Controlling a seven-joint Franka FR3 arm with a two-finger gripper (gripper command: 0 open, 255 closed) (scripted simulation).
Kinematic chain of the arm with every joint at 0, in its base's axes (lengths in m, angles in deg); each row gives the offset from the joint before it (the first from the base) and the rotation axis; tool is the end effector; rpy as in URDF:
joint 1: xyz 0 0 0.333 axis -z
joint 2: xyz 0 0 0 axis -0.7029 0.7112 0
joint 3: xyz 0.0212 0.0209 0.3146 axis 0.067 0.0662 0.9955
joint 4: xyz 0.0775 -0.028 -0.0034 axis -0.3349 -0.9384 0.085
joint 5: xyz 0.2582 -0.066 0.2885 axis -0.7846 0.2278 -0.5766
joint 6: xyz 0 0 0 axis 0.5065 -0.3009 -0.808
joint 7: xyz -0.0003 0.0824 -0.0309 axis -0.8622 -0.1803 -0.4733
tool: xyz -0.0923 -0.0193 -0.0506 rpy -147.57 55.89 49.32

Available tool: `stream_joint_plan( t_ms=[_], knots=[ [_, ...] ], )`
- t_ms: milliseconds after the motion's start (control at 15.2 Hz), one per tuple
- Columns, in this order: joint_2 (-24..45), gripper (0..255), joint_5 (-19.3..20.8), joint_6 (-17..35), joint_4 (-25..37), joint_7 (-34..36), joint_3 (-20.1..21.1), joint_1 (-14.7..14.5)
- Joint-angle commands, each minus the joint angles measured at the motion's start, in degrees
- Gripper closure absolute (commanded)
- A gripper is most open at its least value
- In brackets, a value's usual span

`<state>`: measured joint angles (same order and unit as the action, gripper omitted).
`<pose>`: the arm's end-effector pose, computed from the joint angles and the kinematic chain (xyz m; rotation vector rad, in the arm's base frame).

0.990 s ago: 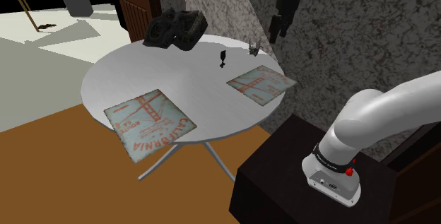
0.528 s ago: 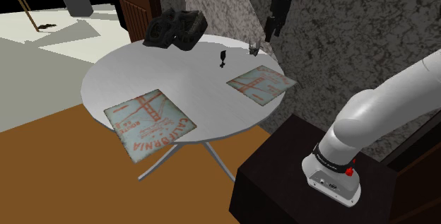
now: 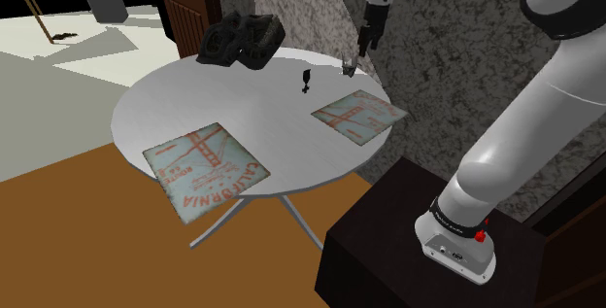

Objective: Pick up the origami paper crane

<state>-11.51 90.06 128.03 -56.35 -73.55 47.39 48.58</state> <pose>0.4930 -0.1989 0.5447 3.1208 0.1832 0.0046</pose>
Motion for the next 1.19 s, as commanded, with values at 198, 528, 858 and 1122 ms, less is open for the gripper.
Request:
stream_joint_plan(
  t_ms=[198,528,858,1122],
  knots=[
    [11.81,0,-3.72,-0.09,10.64,-5.6,-2.37,1.97],
    [24.34,0,-8.02,-2.27,23.84,-10.56,-3.34,5.62],
    [27.35,0,-8.97,-0.81,25.07,-11.51,-3.18,6.6],
    [27.68,0,-9.14,2.55,22.0,-11.63,-3.06,6.46]
  ],
)
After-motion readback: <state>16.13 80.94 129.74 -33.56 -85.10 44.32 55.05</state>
